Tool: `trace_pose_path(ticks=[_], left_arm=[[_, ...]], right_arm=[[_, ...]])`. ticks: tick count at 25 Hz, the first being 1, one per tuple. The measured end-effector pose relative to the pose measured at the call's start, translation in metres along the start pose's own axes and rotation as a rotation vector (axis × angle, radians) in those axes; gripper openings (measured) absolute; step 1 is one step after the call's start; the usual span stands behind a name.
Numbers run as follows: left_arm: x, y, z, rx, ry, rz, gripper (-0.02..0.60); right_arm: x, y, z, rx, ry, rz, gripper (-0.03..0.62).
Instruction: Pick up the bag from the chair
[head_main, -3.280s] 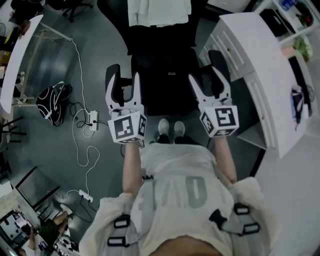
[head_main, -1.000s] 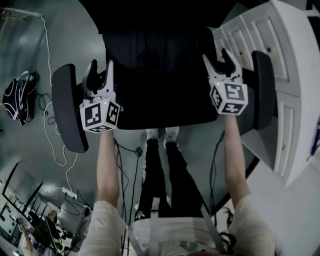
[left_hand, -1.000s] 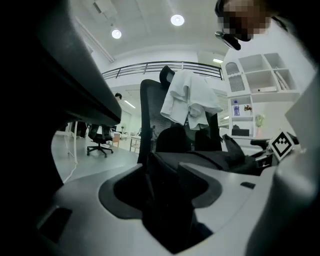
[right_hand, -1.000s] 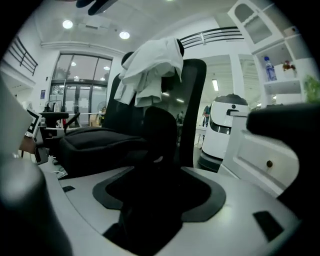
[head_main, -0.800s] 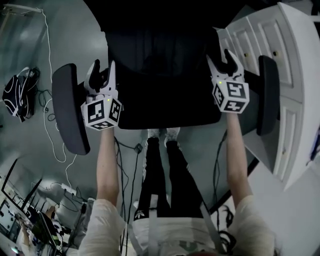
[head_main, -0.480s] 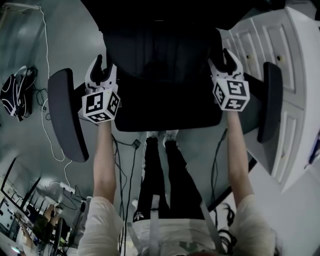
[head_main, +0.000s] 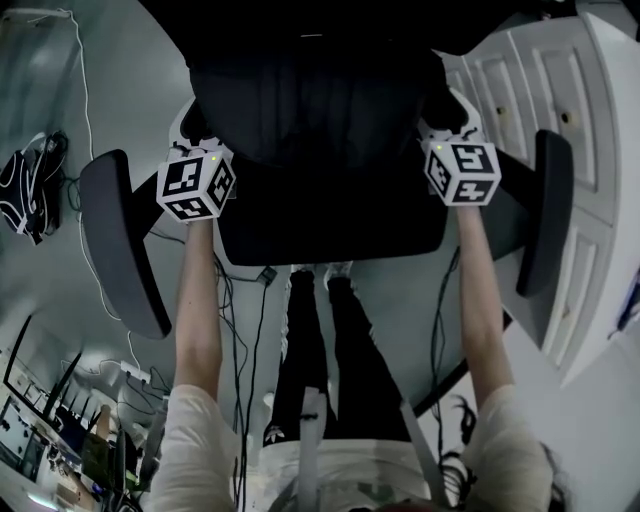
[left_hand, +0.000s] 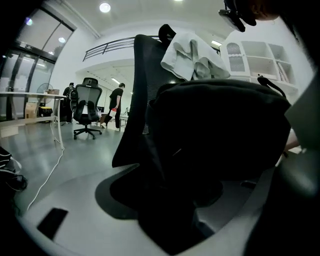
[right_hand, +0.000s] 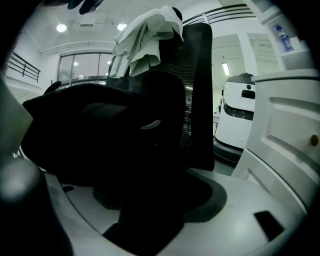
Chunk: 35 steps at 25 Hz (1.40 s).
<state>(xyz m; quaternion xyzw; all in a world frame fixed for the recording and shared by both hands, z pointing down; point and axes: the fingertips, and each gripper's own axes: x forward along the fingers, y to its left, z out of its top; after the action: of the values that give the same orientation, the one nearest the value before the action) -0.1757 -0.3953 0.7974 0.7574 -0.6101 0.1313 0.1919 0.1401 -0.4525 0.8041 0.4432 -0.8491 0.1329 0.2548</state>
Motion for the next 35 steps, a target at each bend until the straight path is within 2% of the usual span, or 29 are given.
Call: trace_pose_path(ticks=[10, 11, 14, 15, 19, 20, 21, 23, 26, 31, 32, 33, 35], left_arm=[[0.03, -0.012, -0.01, 0.003, 0.069, -0.082, 0.232], [0.032, -0.013, -0.01, 0.0, 0.072, -0.086, 0.232], [0.033, -0.014, -0.011, -0.013, 0.073, -0.082, 0.232], [0.033, -0.013, -0.01, -0.009, 0.072, -0.081, 0.23], [0.032, -0.018, -0.007, 0.08, 0.055, -0.079, 0.183], [0.031, -0.019, -0.007, 0.098, 0.051, -0.073, 0.163], [0.03, -0.02, -0.007, 0.109, 0.048, -0.069, 0.148], [0.03, -0.021, -0.007, 0.119, 0.05, -0.07, 0.125], [0.029, -0.022, -0.007, 0.13, 0.059, -0.083, 0.102], [0.027, -0.022, -0.008, 0.125, 0.064, -0.088, 0.087], [0.028, -0.022, -0.008, 0.126, 0.066, -0.091, 0.085], [0.028, -0.022, -0.009, 0.128, 0.068, -0.094, 0.082], [0.027, -0.02, -0.008, 0.126, 0.069, -0.093, 0.077]], right_arm=[[0.02, 0.001, -0.001, -0.007, 0.024, 0.046, 0.256], [0.02, 0.004, -0.001, -0.006, 0.023, 0.045, 0.239], [0.022, 0.018, 0.0, -0.009, 0.017, 0.045, 0.13], [0.022, 0.022, 0.002, -0.004, 0.015, 0.046, 0.122], [0.024, 0.024, 0.001, 0.026, 0.017, 0.037, 0.085], [0.025, 0.023, 0.0, 0.013, 0.022, 0.017, 0.036], [0.026, 0.022, 0.0, -0.008, 0.029, -0.001, 0.014], [0.027, 0.023, 0.0, -0.028, 0.034, -0.011, 0.011], [0.025, 0.023, 0.0, -0.002, 0.026, -0.001, 0.008], [0.018, 0.016, -0.002, 0.082, -0.008, 0.064, 0.009], [0.013, 0.014, -0.002, 0.096, -0.019, 0.084, 0.043], [0.007, 0.013, 0.001, 0.106, -0.032, 0.105, 0.143], [-0.005, 0.015, 0.009, 0.104, -0.05, 0.144, 0.206]])
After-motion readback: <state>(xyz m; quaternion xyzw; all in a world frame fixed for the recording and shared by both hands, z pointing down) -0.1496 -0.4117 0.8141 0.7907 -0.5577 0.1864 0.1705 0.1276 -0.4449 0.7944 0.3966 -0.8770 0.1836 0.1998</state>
